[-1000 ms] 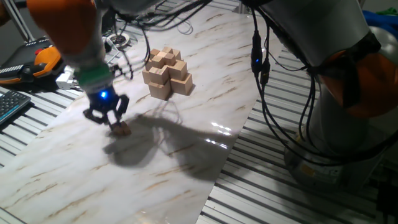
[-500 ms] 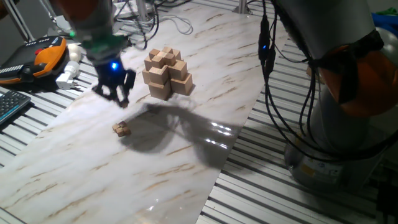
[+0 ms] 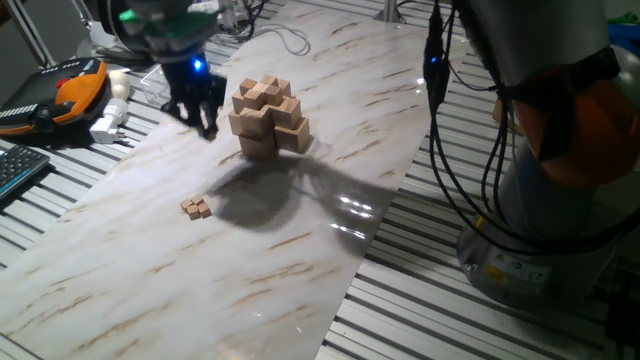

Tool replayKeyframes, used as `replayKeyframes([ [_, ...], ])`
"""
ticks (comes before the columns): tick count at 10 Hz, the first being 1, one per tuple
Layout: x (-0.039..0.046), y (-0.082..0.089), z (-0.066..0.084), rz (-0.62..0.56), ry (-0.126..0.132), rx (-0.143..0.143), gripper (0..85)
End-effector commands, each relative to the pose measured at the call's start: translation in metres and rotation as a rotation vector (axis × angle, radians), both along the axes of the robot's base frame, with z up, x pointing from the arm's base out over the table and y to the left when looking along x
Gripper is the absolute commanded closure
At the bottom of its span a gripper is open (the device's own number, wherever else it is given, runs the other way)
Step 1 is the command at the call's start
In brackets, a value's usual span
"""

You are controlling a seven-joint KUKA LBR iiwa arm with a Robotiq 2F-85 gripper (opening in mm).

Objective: Stack the blocks into a cross shape

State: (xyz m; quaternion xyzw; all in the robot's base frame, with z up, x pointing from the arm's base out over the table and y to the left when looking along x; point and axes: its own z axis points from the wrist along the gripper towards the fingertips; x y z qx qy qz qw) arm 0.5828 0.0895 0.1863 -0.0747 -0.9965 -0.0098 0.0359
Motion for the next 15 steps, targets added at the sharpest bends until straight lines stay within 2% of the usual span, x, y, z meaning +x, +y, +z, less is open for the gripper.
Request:
replayKeyframes([
  [1, 0.0002, 0.000, 0.000, 0.071, -0.006, 0.000, 85.0],
  [2, 0.0012, 0.000, -0.001, 0.094, -0.017, -0.013, 85.0],
  [4, 0.0054, 0.007, -0.007, 0.104, -0.018, 0.001, 85.0],
  [7, 0.0063, 0.010, -0.008, 0.133, 0.012, 0.033, 85.0],
  [9, 0.0063, 0.010, -0.008, 0.157, 0.004, 0.003, 85.0],
  [11, 0.0063, 0.010, -0.008, 0.157, -0.015, 0.013, 85.0],
  [12, 0.0063, 0.010, -0.008, 0.163, -0.015, 0.010, 85.0],
  [13, 0.0066, 0.008, -0.006, 0.164, -0.008, 0.003, 85.0],
  [15, 0.0158, -0.022, 0.025, 0.180, 0.017, -0.004, 85.0],
])
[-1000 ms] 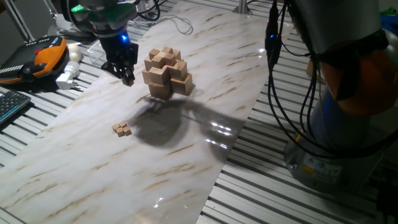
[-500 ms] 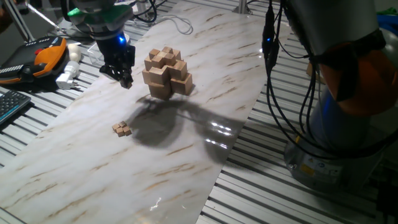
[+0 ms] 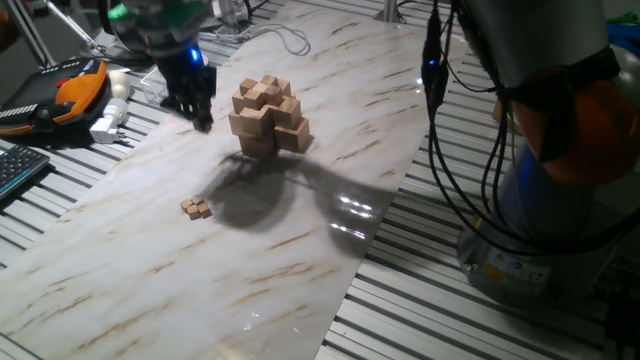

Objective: Stack the blocks into a cross shape

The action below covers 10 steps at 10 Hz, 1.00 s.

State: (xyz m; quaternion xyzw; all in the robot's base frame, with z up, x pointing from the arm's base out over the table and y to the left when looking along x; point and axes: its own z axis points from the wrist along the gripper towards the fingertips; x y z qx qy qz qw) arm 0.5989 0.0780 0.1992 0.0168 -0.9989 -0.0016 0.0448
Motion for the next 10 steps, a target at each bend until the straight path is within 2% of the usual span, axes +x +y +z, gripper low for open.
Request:
replayKeyframes([
  [1, 0.0023, -0.030, 0.023, 0.021, -0.004, -0.026, 85.0],
  [3, 0.0028, -0.075, 0.028, 0.081, -0.028, -0.045, 85.0],
  [4, 0.0038, -0.103, 0.030, 0.096, -0.031, -0.039, 85.0],
  [5, 0.0050, -0.120, 0.031, 0.099, -0.030, -0.031, 85.0],
  [6, 0.0051, -0.132, 0.032, 0.093, -0.029, -0.032, 85.0],
  [8, 0.0065, -0.150, 0.040, 0.108, -0.004, -0.052, 85.0],
  [9, 0.0064, -0.154, 0.041, 0.106, -0.003, -0.054, 85.0],
  [10, 0.0064, -0.154, 0.041, 0.083, 0.003, -0.022, 85.0],
])
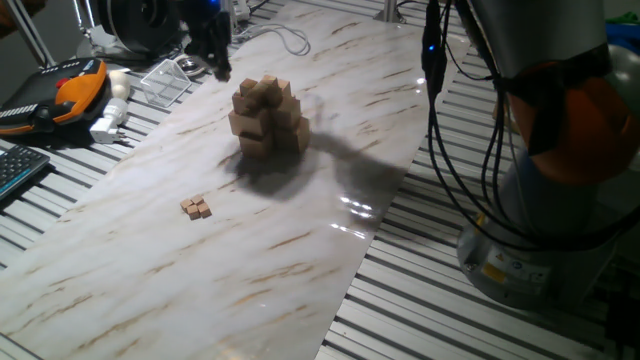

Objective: Stack the blocks into a cross shape

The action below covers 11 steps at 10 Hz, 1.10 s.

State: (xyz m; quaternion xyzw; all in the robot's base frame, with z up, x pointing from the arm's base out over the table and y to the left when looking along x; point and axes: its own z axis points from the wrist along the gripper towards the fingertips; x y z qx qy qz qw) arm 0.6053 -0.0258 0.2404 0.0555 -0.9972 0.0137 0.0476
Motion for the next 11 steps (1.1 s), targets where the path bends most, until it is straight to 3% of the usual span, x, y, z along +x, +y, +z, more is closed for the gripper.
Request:
replayKeyframes([
  [1, 0.0000, -0.050, 0.000, -0.026, 0.008, 0.018, 85.0],
  [2, 0.0000, -0.050, 0.000, -0.048, 0.009, 0.011, 85.0],
  [3, 0.0000, -0.050, 0.000, -0.077, 0.024, 0.026, 85.0],
  [6, 0.0000, -0.050, 0.000, -0.041, 0.019, -0.033, 85.0],
  [7, -0.0003, -0.052, -0.001, -0.026, 0.023, -0.013, 85.0],
  [10, 0.0000, -0.070, -0.013, 0.002, 0.013, 0.005, 85.0],
  [11, -0.0002, -0.071, -0.015, 0.007, 0.004, -0.010, 85.0],
])
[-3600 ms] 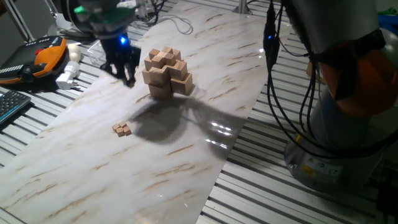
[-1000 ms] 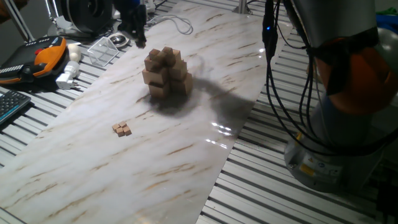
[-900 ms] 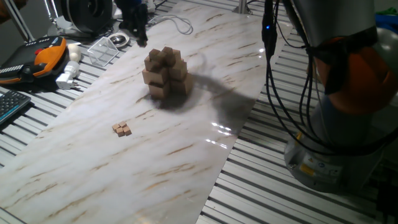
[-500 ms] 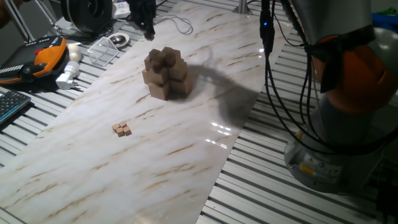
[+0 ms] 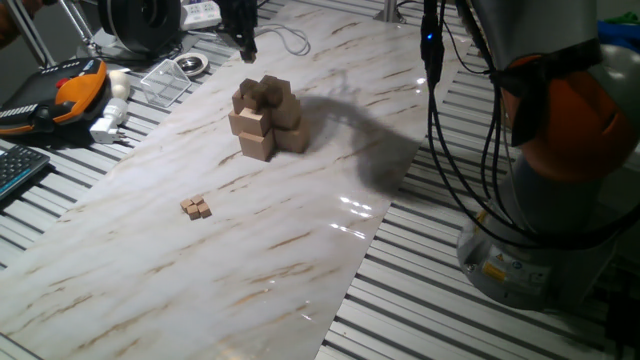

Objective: Stack the blocks into a cross shape

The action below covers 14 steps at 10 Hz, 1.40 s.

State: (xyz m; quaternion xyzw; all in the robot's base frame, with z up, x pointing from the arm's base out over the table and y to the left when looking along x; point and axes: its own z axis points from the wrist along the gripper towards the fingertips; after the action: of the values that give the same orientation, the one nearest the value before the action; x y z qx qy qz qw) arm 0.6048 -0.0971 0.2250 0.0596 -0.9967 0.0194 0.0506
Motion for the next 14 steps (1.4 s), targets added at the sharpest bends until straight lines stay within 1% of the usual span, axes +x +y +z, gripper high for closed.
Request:
replayKeyframes([
  [1, -0.0009, -0.001, -0.001, 0.005, -0.002, -0.007, 85.0],
  [2, -0.0038, -0.002, -0.005, 0.012, -0.007, -0.012, 85.0],
  [3, -0.0082, -0.003, -0.012, 0.016, -0.017, -0.015, 85.0],
  [4, -0.0120, -0.005, -0.018, 0.023, -0.023, -0.009, 85.0],
  [6, -0.0179, -0.010, -0.030, 0.025, -0.026, 0.013, 85.0],
  [7, -0.0217, -0.006, -0.034, 0.009, -0.031, 0.009, 85.0],
  [9, -0.0261, -0.002, -0.040, 0.003, -0.039, -0.001, 85.0],
  [10, -0.0280, -0.003, -0.044, 0.003, -0.044, 0.000, 85.0],
  [11, -0.0301, -0.004, -0.050, 0.000, -0.046, 0.016, 85.0],
  [14, -0.0324, -0.001, -0.053, -0.001, -0.047, 0.019, 85.0],
])
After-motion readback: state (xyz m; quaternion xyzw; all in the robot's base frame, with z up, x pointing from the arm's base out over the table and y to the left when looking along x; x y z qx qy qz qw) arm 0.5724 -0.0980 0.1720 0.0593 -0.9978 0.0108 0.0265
